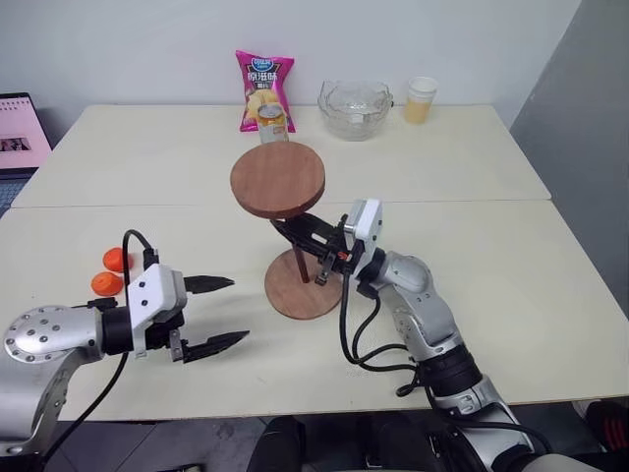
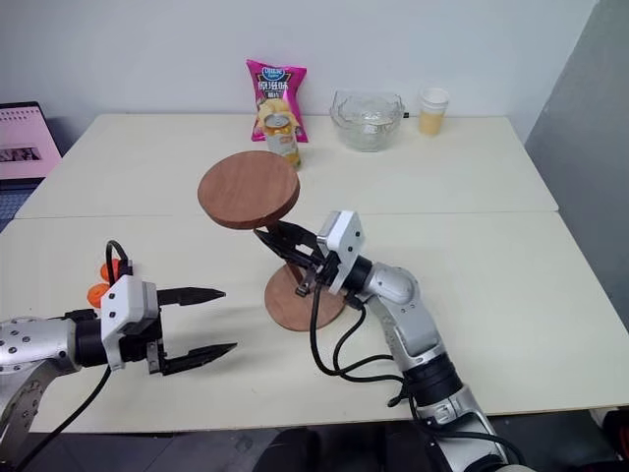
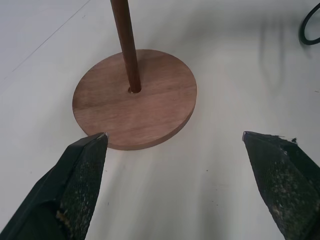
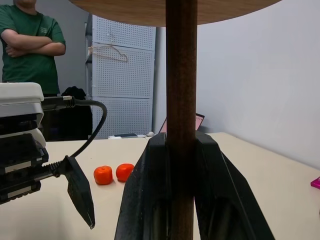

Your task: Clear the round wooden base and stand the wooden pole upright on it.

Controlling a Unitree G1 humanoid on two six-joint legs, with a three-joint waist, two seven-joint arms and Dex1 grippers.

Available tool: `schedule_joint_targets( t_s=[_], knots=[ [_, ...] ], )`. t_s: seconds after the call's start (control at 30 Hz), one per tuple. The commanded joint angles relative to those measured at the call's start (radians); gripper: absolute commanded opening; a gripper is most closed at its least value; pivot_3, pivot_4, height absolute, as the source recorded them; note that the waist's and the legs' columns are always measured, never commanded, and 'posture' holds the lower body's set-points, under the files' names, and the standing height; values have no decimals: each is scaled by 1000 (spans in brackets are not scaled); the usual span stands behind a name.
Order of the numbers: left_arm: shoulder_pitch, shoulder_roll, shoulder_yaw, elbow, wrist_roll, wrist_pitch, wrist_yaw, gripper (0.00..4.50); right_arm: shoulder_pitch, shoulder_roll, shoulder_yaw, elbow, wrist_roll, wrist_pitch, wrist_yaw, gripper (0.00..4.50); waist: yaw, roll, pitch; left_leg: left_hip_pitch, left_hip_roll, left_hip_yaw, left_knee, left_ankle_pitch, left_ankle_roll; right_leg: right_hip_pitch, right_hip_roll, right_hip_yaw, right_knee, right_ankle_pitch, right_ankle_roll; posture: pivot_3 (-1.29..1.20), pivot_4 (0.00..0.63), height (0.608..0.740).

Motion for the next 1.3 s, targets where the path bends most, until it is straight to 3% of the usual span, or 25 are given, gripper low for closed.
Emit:
schedule_joint_targets(
  t_s=[0.03, 0.87, 1.3],
  knots=[
    [-8, 1, 4, -1, 0, -17, -2, 4500, 9, 5, 10, 9, -12, -9, -6, 231, 0, 0, 0, 0, 0, 0, 0, 0, 0, 0, 0, 0, 0, 0, 0, 0, 150, 740],
    [-11, 6, 6, 2, 4, -28, -5, 4500, 11, -2, 16, 25, -44, -25, -47, 231, 0, -1, -1, 2, 0, 0, 1, 0, 0, 0, 0, 1, 3, 0, 0, 0, 150, 740],
    [-26, 9, -6, -14, 4, -8, 10, 4500, 61, -36, 59, -42, -8, 90, 10, 231, 0, -2, -3, 3, 0, 1, 1, 0, 0, 0, 0, 1, 4, 0, 0, 0, 150, 740]
  ],
)
